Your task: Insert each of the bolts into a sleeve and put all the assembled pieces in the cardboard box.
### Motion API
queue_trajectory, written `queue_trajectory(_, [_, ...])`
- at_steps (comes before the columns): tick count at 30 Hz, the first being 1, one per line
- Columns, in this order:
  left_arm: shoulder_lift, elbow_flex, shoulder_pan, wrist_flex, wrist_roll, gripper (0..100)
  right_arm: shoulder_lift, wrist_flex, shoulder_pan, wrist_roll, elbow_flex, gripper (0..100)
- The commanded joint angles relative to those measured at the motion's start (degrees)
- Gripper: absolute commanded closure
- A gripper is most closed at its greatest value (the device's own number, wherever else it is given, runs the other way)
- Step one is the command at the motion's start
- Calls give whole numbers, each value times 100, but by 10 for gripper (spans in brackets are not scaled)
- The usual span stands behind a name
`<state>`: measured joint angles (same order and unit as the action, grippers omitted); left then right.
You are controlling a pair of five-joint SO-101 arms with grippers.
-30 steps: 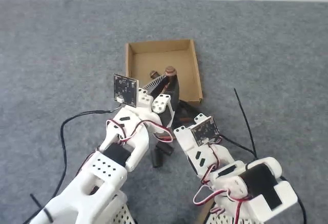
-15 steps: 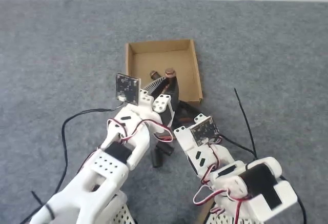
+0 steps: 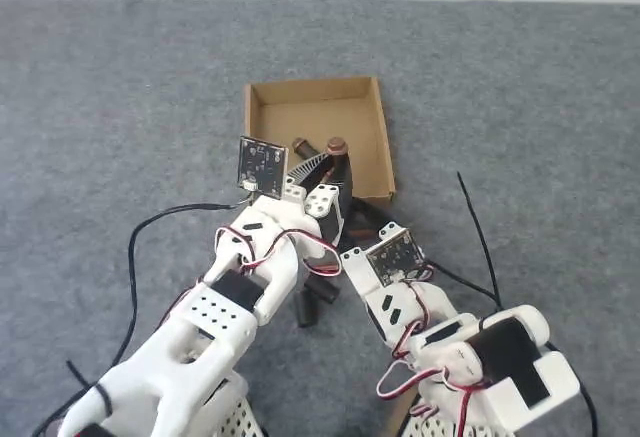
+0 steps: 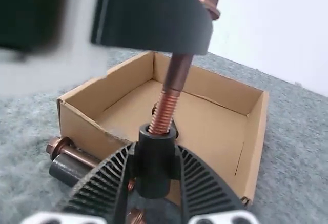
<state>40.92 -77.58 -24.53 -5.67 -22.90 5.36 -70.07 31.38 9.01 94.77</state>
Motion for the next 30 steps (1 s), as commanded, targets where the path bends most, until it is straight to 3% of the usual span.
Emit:
queue_trajectory(1, [-9, 154, -35, -132, 97, 989, 75, -84, -207, 105, 44, 992])
queue_trajectory(7, [-18, 57, -70, -141, 246, 989, 75, -233, -382, -369, 0, 992])
queue_trajectory(25, [-70, -127, -35, -105, 738, 989, 31, -752, -382, -396, 114, 992])
queue_trajectory(30, [-545, 75, -18, 229, 765, 989, 31, -752, -382, -413, 114, 992])
